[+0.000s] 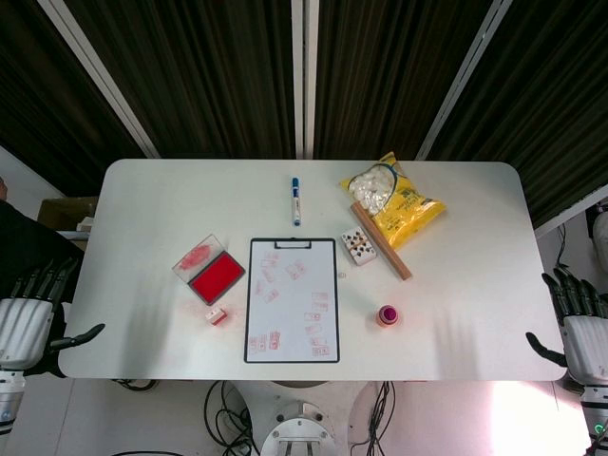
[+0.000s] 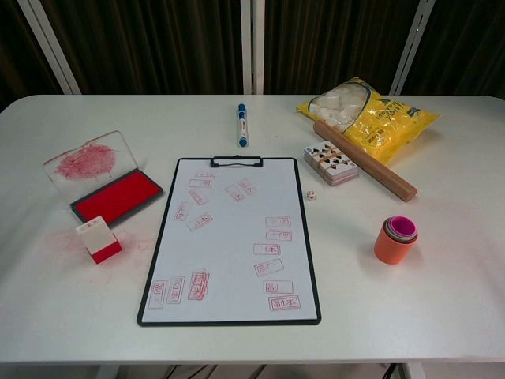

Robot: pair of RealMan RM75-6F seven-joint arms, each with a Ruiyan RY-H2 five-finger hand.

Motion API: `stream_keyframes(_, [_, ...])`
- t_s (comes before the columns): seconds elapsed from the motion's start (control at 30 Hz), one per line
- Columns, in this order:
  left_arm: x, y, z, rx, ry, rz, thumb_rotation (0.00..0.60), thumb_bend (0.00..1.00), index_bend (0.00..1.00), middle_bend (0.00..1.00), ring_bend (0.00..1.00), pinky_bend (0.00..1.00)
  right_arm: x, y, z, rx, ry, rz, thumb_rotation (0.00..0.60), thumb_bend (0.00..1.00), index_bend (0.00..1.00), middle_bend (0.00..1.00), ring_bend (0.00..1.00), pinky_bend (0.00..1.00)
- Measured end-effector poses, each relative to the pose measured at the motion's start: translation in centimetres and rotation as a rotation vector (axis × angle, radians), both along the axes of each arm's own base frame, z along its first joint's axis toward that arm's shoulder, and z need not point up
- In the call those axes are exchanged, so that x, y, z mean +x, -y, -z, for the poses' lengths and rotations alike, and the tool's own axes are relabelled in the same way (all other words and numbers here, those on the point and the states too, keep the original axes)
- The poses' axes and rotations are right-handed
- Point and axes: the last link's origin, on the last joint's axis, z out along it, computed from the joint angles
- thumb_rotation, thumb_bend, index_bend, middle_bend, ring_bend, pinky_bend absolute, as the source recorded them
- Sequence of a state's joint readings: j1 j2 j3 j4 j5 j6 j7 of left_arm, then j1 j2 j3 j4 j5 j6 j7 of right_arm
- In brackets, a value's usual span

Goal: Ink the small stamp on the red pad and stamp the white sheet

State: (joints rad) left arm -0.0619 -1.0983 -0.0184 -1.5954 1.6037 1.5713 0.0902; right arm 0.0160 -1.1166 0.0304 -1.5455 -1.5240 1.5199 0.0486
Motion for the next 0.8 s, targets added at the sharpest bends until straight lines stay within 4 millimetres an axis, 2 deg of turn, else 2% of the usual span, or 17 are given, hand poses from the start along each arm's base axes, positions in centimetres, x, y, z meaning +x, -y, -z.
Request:
stream_keyframes(0.67, [0.61, 0.14, 0.46, -0.023, -0.003, 0.004, 0.098, 0.0, 0.07, 0.11, 0.08, 0.14, -0.74, -0.11, -0.57, -0.031, 0.021, 0.011, 0.6, 0.14, 0.0, 0.0, 0.0, 0.0])
stream_keyframes(0.8, [0.68, 0.15, 0.59, -0.027, -0.006, 0.002, 0.135, 0.0, 0.07, 0.11, 0.09, 0.18, -0.65, 0.13, -0.46, -0.028, 0.02, 0.005, 0.6, 0.15, 0.0, 0.0, 0.0, 0.0])
